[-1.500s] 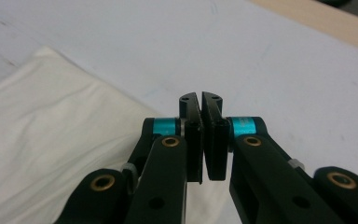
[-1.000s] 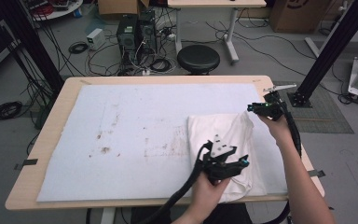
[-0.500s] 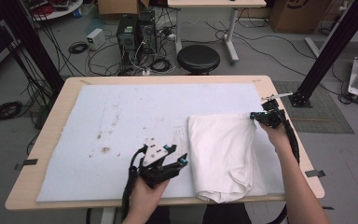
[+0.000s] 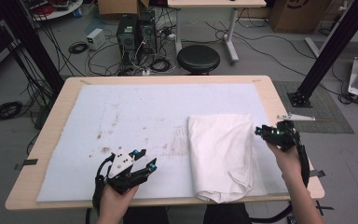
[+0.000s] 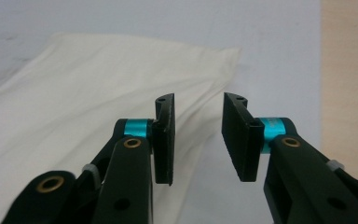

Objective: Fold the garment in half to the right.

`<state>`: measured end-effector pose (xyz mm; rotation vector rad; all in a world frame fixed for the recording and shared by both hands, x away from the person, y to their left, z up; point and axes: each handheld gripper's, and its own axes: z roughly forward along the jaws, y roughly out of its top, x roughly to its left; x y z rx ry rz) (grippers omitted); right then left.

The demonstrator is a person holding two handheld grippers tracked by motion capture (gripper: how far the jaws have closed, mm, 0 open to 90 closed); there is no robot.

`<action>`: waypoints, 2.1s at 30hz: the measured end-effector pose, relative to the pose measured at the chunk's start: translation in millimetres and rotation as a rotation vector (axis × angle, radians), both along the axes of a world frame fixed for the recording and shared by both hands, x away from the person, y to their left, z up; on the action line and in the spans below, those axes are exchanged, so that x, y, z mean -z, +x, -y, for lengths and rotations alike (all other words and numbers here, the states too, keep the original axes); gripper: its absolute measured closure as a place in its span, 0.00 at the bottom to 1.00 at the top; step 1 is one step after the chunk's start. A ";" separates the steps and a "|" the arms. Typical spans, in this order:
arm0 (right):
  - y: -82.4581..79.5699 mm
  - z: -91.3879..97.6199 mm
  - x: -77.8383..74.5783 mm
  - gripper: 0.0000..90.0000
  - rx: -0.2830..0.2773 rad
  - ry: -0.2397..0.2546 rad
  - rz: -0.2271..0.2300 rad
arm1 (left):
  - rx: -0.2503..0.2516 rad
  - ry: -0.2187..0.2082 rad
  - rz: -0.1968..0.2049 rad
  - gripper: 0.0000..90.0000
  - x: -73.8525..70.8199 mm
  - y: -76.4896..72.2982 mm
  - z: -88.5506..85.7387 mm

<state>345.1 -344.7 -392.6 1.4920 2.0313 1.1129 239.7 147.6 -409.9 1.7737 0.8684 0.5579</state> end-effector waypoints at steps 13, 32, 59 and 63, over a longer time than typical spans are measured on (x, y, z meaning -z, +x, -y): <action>-73.5 -39.8 24.0 0.76 -0.018 0.045 -0.054 | -0.029 -0.015 -0.005 0.52 -1.0 -16.2 -17.4; -98.3 19.4 31.8 0.89 0.034 0.070 -0.062 | -0.039 -0.007 -0.032 0.52 3.6 -19.8 -23.5; 8.7 -7.6 35.8 1.00 0.093 -0.026 -0.061 | -0.067 0.011 -0.079 0.46 19.9 -10.4 -32.5; 6.9 4.7 42.5 1.00 0.134 -0.063 -0.061 | -0.076 -0.012 -0.096 0.45 22.3 -9.2 -37.5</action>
